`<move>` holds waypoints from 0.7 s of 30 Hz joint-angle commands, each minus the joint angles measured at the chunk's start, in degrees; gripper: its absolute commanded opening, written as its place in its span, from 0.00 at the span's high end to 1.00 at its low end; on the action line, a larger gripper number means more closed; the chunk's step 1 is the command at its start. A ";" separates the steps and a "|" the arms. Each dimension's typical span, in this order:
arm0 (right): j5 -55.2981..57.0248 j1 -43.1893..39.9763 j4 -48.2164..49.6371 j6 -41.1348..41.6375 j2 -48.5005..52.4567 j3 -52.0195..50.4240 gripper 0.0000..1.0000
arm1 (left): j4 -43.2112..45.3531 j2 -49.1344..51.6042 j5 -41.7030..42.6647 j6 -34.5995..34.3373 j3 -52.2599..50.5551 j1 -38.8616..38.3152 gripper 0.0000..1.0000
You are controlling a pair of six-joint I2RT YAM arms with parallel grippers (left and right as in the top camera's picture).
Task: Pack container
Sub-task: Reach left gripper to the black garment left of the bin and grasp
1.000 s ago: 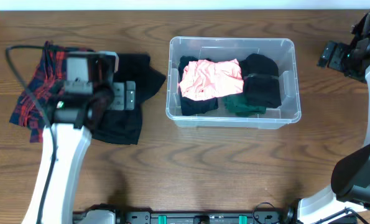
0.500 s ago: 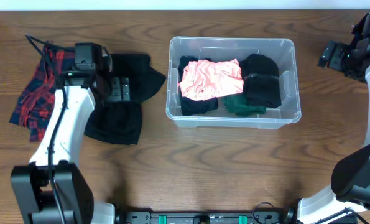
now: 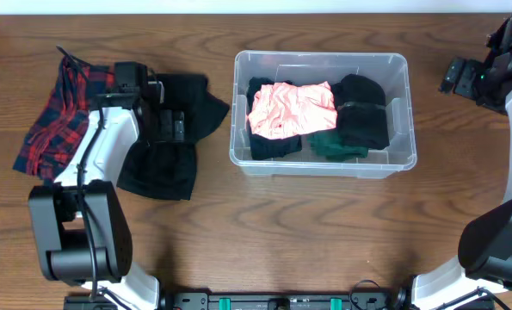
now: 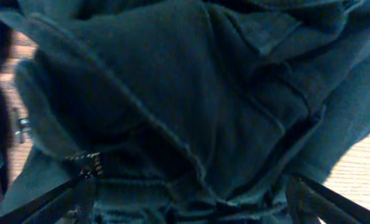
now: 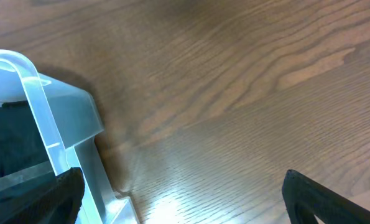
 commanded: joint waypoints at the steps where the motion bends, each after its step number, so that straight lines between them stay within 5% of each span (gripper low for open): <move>1: 0.22 -0.15 -0.09 0.79 0.24 0.04 0.01 | 0.94 0.26 0.20 1.25 0.66 0.02 0.02; 18: 0.22 -0.15 -0.09 0.79 0.24 0.04 0.01 | 3.30 6.82 0.28 4.22 0.66 0.02 0.02; 19: 0.22 -0.15 -0.09 0.79 0.24 0.04 0.01 | 3.30 7.50 0.31 4.22 0.66 0.00 0.04; 20: 0.22 -0.15 -0.09 0.79 0.24 0.04 0.01 | 3.30 7.93 0.28 4.22 0.66 -0.04 0.19; 21: 0.22 -0.15 -0.09 0.79 0.24 0.04 0.01 | 3.30 8.41 0.26 4.17 0.66 -0.04 0.45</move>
